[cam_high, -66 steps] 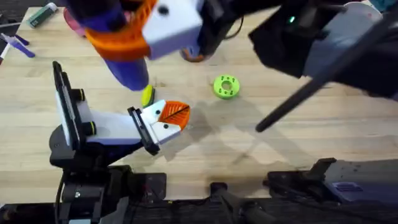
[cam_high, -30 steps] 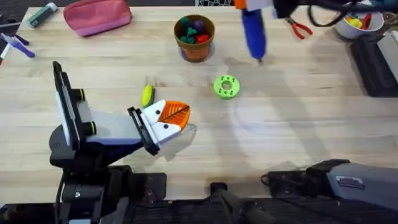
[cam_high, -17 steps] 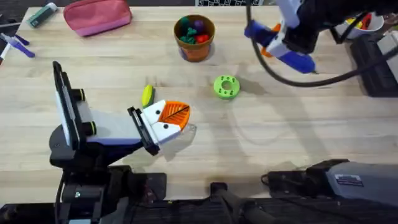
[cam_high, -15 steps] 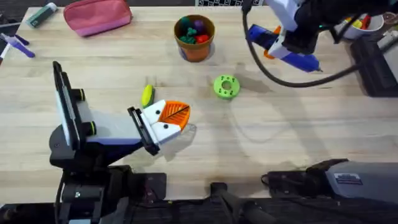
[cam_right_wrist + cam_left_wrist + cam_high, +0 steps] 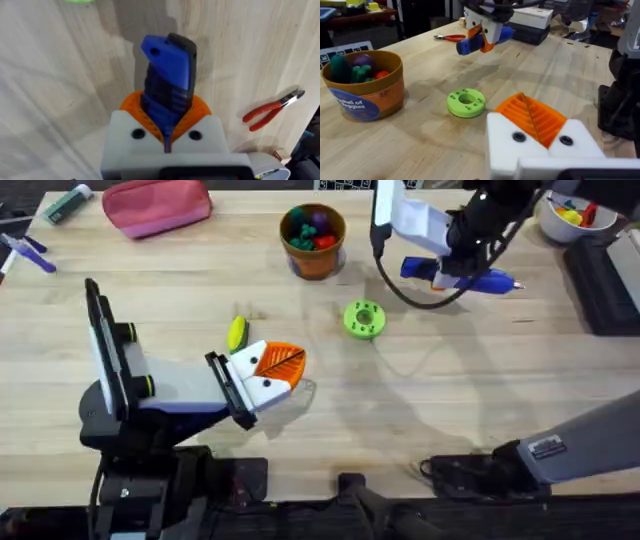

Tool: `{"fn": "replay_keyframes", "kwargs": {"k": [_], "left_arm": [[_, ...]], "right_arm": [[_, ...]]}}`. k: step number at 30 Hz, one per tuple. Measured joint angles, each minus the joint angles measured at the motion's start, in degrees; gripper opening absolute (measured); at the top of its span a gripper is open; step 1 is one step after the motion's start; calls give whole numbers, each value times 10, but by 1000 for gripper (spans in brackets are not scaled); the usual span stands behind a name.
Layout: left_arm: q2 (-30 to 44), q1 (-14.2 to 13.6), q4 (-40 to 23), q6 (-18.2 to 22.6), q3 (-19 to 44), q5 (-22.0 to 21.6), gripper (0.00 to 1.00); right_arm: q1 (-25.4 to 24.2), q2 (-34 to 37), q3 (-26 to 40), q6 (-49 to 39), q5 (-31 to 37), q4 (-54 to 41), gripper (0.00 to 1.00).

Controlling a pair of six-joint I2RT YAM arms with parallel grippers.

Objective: Pick up the gripper from the table and insert it into the empty holder that is missing its gripper. Then pick up a screw, insert it into the mounting hole, and use the screwdriver to tighten it. Finally, clean up the table by picking up the vegetable and placing it into the bucket.

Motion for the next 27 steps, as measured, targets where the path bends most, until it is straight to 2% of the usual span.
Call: {"fn": "replay_keyframes", "kwargs": {"k": [6, 18, 19, 21, 25, 26, 27], "left_arm": [[0, 0, 0, 0, 0, 0, 6], [0, 0, 0, 0, 0, 0, 6], [0, 0, 0, 0, 0, 0, 6], [0, 0, 0, 0, 0, 0, 6], [0, 0, 0, 0, 0, 0, 6], [0, 0, 0, 0, 0, 0, 6], [0, 0, 0, 0, 0, 0, 6]], "right_arm": [[-14, 45, 0, -11, 3, 35, 25], [-22, 119, 0, -16, -1, 49, 25], [-22, 120, 0, -15, -2, 49, 51], [-22, 120, 0, -16, -2, 49, 267], [-22, 120, 0, -16, 0, 50, 851], [-22, 119, 0, -15, 0, 50, 955], [-22, 119, 0, -14, 0, 50, 982]]}}
